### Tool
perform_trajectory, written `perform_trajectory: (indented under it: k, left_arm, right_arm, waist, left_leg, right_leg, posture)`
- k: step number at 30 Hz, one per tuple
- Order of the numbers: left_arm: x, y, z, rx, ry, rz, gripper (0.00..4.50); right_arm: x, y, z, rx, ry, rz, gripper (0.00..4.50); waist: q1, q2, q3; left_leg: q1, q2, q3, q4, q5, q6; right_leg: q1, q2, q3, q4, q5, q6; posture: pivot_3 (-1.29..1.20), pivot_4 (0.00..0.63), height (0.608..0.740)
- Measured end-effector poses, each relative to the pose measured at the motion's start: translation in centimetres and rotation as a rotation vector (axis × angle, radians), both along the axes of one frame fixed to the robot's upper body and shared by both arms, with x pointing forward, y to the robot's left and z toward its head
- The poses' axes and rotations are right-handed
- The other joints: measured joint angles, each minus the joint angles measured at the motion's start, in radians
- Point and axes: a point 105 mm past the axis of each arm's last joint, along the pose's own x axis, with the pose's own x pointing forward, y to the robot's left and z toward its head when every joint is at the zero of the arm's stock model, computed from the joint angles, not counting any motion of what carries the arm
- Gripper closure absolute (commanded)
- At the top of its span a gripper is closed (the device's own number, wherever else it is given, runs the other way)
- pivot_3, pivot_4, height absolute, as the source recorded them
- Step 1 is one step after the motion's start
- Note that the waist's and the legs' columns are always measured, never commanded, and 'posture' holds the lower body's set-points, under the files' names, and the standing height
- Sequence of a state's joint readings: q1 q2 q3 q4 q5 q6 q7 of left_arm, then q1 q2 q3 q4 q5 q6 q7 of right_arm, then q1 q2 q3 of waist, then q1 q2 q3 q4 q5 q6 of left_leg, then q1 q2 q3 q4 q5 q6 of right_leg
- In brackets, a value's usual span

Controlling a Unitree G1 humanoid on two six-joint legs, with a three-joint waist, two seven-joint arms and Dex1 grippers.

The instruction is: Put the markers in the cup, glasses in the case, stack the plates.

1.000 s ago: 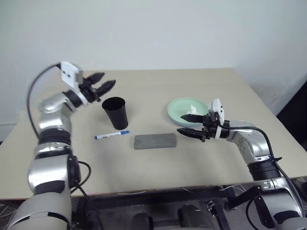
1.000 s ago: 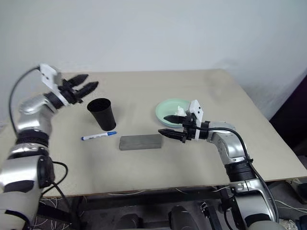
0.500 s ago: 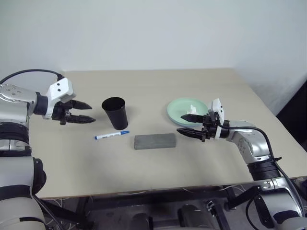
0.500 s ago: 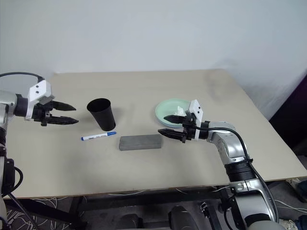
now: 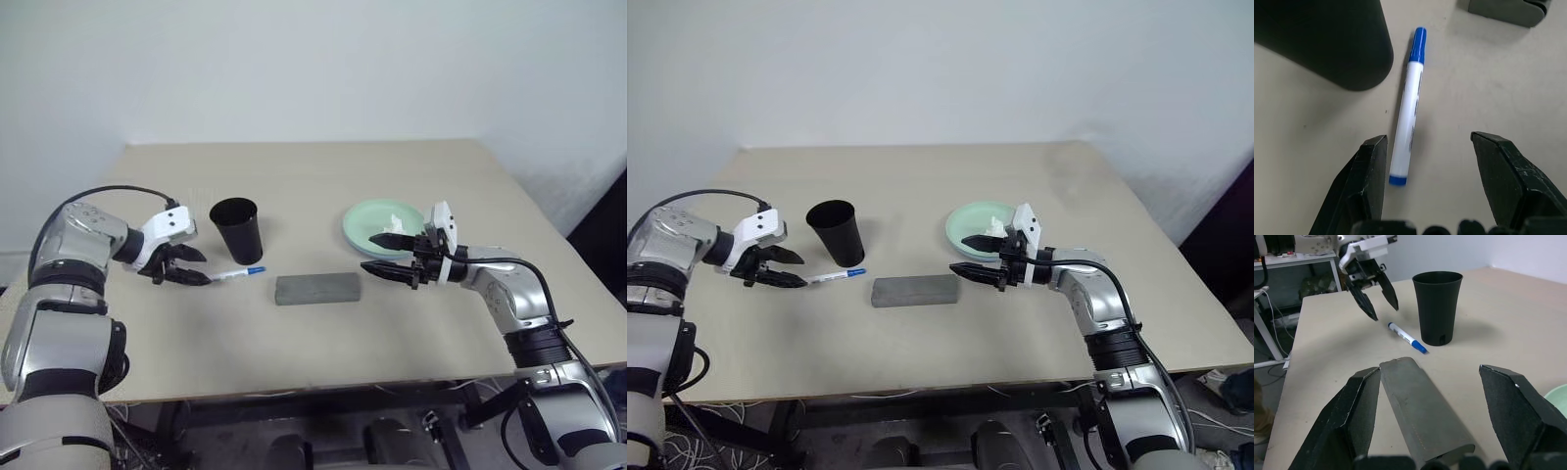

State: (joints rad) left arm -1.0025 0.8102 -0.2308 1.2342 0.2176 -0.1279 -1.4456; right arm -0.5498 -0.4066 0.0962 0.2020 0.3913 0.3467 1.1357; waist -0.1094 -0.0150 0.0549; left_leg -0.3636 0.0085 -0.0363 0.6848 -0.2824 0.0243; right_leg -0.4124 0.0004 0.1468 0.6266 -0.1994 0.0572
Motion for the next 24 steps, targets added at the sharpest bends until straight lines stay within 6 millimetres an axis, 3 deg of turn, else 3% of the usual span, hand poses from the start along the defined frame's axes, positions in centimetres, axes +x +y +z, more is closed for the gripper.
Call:
perform_trajectory:
  k: [12, 24]
  left_arm:
    - [1.5, -0.7, -1.9, 0.061, -0.067, 0.068, 1.66]
    - [0.4, -1.2, -3.5, 0.091, 0.032, 0.005, 1.66]
  right_arm:
    - [0.1, -0.2, -0.1, -0.004, 0.001, -0.011, 1.01]
    - [0.0, -0.2, -0.1, -0.004, -0.002, -0.022, 1.01]
  waist:
    - [0.003, 0.000, 0.000]
    - [0.003, 0.000, 0.000]
  left_leg:
    - [0.000, 0.000, 0.000, 0.000, 0.000, 0.000]
    - [0.000, 0.000, 0.000, 0.000, 0.000, 0.000]
  right_leg:
    - [0.000, 0.000, 0.000, 0.000, 0.000, 0.000]
    - [0.000, 0.000, 0.000, 0.000, 0.000, 0.000]
  posture:
    - [0.00, 0.000, 0.740]
    - [0.00, 0.000, 0.740]
